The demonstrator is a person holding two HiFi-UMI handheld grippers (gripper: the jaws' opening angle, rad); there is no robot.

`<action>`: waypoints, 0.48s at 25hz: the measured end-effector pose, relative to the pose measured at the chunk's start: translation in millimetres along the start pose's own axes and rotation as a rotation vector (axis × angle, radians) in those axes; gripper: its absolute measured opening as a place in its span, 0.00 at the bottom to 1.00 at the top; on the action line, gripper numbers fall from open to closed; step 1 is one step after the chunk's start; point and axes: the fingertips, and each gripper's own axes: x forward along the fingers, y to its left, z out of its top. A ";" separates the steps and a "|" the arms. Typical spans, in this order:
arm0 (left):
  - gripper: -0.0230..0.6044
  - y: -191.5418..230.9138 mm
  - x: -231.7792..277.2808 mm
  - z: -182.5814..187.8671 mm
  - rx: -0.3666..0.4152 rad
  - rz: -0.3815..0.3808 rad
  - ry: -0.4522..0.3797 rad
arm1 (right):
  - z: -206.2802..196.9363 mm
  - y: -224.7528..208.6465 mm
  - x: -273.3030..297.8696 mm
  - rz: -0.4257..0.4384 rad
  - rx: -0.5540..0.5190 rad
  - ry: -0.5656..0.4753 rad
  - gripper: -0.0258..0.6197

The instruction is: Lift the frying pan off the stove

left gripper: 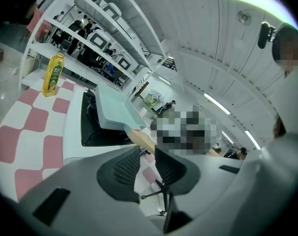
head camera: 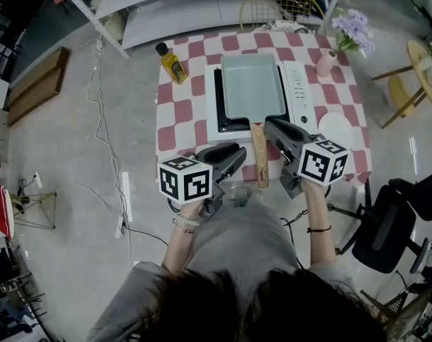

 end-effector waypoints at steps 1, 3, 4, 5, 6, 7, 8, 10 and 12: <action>0.18 0.3 0.4 -0.2 -0.005 -0.006 0.001 | -0.4 -0.8 0.8 0.001 0.013 -0.005 0.16; 0.19 -0.6 1.8 -2.7 -0.010 -0.017 0.018 | -1.7 -2.5 1.6 0.000 0.031 -0.012 0.17; 0.21 -2.1 2.6 -4.2 -0.014 -0.024 0.026 | -3.0 -3.5 1.6 -0.002 0.035 -0.009 0.17; 0.22 -3.9 3.2 -5.0 -0.020 -0.030 0.031 | -4.1 -4.4 1.5 -0.001 0.037 -0.003 0.17; 0.23 -5.5 4.0 -4.9 -0.026 -0.036 0.032 | -4.7 -5.3 1.6 0.001 0.041 0.003 0.17; 0.23 -6.7 5.1 -4.3 -0.033 -0.040 0.031 | -4.7 -6.2 1.8 0.006 0.047 0.009 0.18; 0.24 -7.6 6.4 -3.5 -0.039 -0.043 0.030 | -4.6 -7.3 2.1 0.011 0.057 0.014 0.18; 0.25 -9.2 9.0 -2.6 -0.055 -0.048 0.029 | -4.7 -9.7 2.4 0.020 0.075 0.026 0.20; 0.27 -10.9 11.1 -2.8 -0.073 -0.048 0.026 | -6.1 -12.7 2.1 0.025 0.090 0.043 0.22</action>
